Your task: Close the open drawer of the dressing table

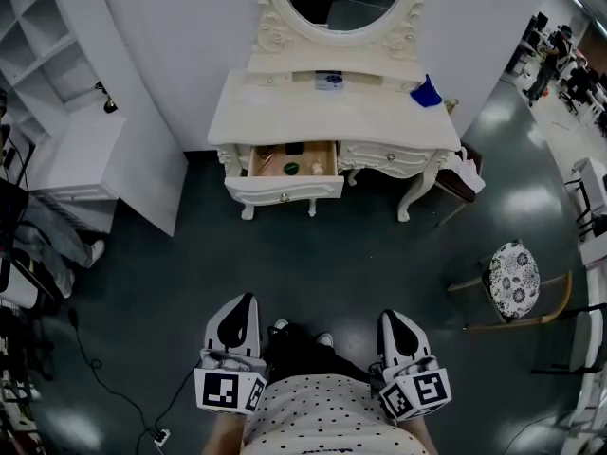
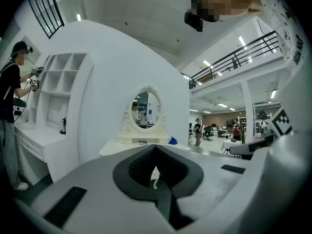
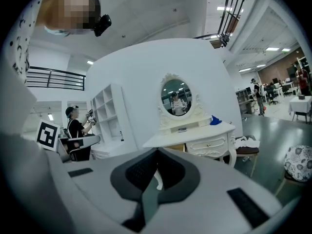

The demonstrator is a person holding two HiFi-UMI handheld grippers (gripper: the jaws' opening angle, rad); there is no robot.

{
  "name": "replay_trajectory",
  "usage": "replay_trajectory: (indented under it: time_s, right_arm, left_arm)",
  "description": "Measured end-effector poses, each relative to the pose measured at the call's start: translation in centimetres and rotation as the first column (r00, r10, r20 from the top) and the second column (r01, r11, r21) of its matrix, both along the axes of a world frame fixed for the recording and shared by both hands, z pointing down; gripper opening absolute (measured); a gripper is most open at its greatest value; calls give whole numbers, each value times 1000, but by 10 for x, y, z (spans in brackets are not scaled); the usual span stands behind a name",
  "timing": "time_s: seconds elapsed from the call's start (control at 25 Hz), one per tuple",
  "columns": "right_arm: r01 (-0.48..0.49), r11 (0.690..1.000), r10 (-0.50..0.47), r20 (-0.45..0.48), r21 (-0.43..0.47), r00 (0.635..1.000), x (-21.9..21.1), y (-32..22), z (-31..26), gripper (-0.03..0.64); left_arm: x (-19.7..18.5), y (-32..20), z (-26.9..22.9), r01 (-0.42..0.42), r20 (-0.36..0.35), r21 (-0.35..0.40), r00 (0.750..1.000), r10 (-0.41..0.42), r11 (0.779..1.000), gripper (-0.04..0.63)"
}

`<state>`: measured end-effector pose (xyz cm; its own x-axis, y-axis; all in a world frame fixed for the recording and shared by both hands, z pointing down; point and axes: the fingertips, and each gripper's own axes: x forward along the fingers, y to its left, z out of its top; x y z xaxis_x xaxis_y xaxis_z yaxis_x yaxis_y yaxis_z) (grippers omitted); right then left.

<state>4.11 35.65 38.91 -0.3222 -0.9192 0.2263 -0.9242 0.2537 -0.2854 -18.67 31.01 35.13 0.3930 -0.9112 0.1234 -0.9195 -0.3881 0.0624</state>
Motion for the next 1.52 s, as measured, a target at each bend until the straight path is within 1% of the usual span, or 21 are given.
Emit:
replay_trajectory:
  time_s: [0.16, 0.4, 0.56, 0.8, 0.96, 1.16, 1.32, 1.52]
  right_arm:
    - [-11, 1000, 11, 4, -17, 1000, 7, -2, 5, 8]
    - [-24, 999, 24, -13, -35, 1000, 9, -28, 11, 8]
    - [-40, 998, 39, -25, -38, 999, 5, -63, 10, 8]
    - [-56, 998, 56, -27, -13, 998, -9, -121, -8, 8]
    - [-73, 997, 73, -22, -14, 997, -17, -147, -9, 8]
    - [-92, 995, 92, -9, -32, 996, -22, -168, -1, 8]
    - [-82, 995, 82, -4, -51, 997, -22, -180, 6, 8]
    - [-62, 995, 62, 9, -72, 998, -14, -201, 11, 8]
  left_arm:
    - [0, -7, 1, 9, 12, -4, 1000, -9, 1000, 11]
    - [0, -42, 6, 3, 5, -12, 1000, -2, 1000, 11]
    - [-4, -80, 7, -10, -5, -15, 1000, 10, 1000, 11]
    - [-15, -140, -4, -33, -5, -7, 999, 33, 999, 11]
    - [-24, -170, -6, -42, 1, -2, 999, 42, 999, 11]
    - [-33, -195, 4, -47, 6, -19, 999, 47, 999, 11]
    - [-37, -208, 11, -28, 13, -38, 1000, 28, 999, 11]
    - [-31, -224, 16, -3, 25, -60, 1000, 5, 998, 11]
